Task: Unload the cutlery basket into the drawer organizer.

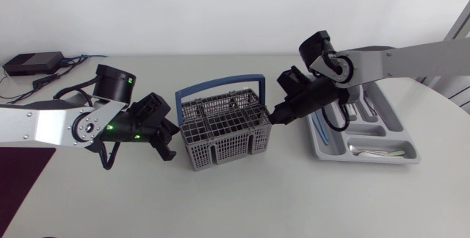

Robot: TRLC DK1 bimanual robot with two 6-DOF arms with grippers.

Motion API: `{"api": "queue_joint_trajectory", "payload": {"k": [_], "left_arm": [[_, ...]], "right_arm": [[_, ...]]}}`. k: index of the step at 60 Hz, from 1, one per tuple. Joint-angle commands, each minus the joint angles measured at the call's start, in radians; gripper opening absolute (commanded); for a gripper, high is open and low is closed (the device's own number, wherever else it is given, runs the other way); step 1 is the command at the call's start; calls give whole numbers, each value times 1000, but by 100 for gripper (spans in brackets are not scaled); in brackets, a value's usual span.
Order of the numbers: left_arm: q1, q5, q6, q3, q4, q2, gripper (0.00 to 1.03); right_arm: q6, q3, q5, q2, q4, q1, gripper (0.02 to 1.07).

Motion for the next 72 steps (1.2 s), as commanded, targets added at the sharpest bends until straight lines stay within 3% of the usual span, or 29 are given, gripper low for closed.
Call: {"api": "queue_joint_trajectory", "payload": {"k": [1,27,43,72], "left_arm": [[-4,24,-15,58,21,28,25],[-21,2,-35,195,12,140,25],[-21,1,-35,198,4,145,25],[-12,1,-31,190,4,145,25]], "right_arm": [[28,-43,-23,-42,15,35,7],[74,-112,6,-111,73,94,7],[66,-49,40,-66,86,86,7],[70,-98,69,-76,115,83,7]]}}
